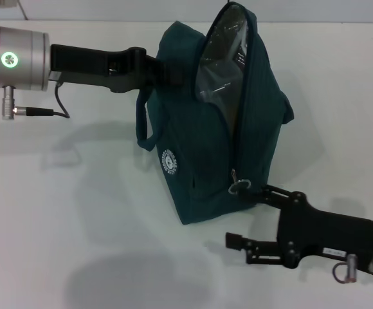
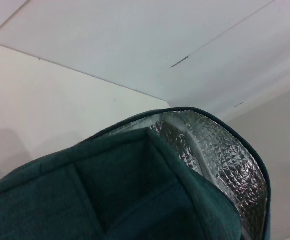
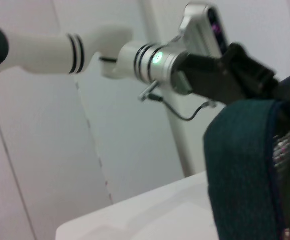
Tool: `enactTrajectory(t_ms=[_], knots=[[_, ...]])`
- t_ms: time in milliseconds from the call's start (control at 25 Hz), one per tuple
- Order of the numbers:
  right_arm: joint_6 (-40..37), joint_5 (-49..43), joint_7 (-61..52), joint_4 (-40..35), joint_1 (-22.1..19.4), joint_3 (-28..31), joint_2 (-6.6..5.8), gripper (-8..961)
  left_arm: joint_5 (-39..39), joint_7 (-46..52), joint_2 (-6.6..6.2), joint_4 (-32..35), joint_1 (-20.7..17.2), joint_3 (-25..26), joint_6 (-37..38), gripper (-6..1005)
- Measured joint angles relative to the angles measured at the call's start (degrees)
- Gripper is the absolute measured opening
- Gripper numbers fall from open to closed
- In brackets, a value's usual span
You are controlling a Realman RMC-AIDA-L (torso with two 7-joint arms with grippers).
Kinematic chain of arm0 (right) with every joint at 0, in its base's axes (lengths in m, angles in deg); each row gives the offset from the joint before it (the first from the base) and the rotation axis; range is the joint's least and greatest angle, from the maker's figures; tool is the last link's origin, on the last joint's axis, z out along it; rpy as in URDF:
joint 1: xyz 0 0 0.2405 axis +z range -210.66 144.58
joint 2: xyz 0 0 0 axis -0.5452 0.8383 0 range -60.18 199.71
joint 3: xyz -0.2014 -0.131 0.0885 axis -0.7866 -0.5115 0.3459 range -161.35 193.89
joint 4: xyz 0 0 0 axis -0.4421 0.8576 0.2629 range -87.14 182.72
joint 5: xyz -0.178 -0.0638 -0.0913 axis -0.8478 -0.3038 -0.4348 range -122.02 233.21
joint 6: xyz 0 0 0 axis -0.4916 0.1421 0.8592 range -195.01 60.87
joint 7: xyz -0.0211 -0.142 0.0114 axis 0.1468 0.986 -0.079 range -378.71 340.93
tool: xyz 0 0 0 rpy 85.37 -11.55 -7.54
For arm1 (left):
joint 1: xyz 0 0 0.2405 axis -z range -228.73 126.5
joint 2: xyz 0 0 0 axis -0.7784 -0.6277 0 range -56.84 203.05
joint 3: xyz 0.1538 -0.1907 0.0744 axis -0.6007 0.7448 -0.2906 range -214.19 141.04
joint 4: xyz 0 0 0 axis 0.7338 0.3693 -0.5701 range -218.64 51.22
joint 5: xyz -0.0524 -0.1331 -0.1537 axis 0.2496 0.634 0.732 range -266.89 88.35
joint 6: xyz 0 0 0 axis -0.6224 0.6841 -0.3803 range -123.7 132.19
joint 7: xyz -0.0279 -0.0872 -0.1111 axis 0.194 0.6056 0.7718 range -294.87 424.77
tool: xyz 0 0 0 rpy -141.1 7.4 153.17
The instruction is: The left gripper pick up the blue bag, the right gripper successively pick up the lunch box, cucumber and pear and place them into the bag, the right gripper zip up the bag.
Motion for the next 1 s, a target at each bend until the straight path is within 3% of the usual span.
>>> enactTrajectory(t_ms=[520,1000], knots=[[0.22,1.95,-0.51,2.31,-0.86,3.07,0.00,870,-0.04,0.00,0.38,-0.04,0.03,0.01,-0.08,40],[3.24,1.98,-0.63,2.93,3.27,1.75,0.48,870,-0.03,-0.01,0.27,-0.04,0.12,0.00,-0.08,40]])
